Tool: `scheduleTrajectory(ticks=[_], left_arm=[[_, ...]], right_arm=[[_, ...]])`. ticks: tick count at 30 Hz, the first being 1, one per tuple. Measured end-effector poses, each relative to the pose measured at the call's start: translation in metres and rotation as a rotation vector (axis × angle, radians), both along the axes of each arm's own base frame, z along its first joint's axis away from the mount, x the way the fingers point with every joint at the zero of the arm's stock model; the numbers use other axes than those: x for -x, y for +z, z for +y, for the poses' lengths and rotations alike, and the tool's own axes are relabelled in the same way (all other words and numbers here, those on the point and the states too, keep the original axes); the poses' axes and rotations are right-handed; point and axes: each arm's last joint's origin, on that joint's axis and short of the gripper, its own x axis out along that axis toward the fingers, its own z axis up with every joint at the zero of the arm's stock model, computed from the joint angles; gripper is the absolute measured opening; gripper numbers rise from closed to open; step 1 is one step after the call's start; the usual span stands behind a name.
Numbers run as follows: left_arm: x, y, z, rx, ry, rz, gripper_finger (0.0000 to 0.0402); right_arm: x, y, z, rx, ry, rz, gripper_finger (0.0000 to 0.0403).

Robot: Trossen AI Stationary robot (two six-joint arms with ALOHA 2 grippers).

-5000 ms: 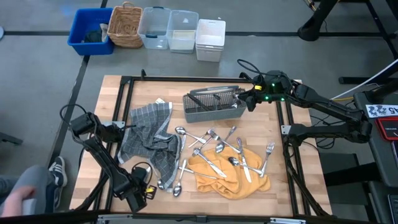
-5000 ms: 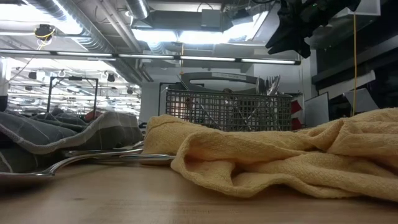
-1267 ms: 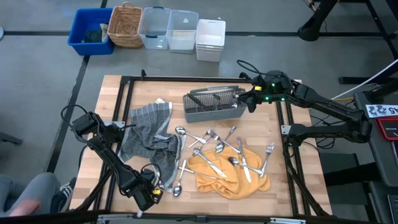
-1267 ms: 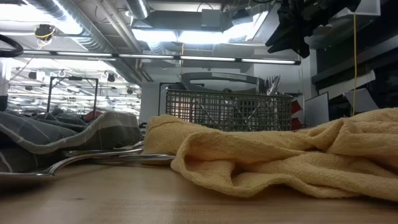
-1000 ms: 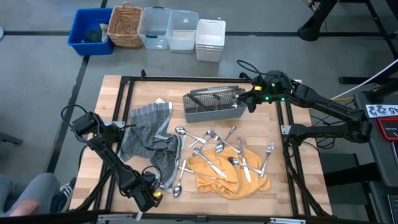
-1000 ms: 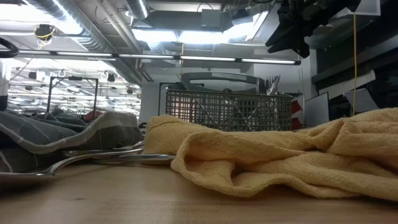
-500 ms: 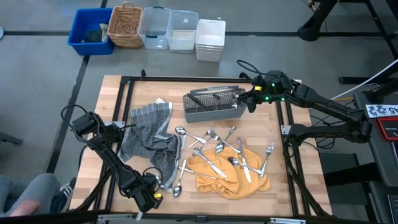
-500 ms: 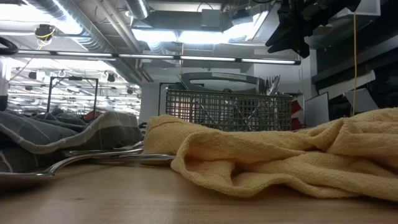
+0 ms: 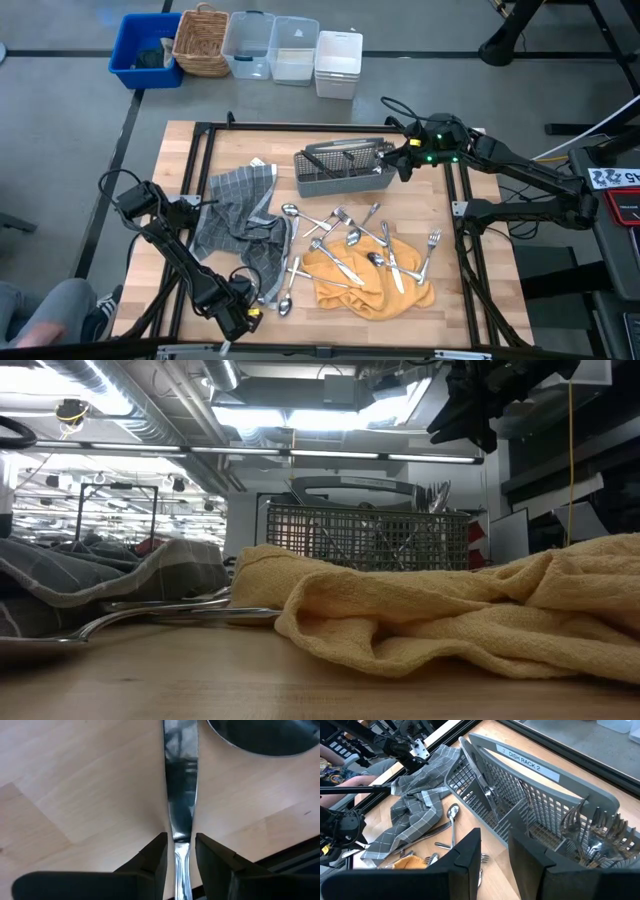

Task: Sort silverware
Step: Put the silver knife into the gray utensil holder

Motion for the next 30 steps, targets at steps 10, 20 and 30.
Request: scheduleTrajectory(ticks=[10,20,30], left_arm=[[-0.0002,0.0008,-0.0029,0.021,-0.009,-0.015,0.0088],[0.0,0.0007,-0.0027,0.012,-0.05,-0.022,0.0088],[-0.0002,0.0008,-0.0029,0.01,-0.078,-0.031,0.0088]], right_arm=[[0.0,0.0,0.0,0.0,0.0,0.0,0.0101],[0.0,0.0,0.0,0.0,0.0,0.0,0.0101],[0.0,0.0,-0.0001,0.0,0.0,0.0,0.0101]])
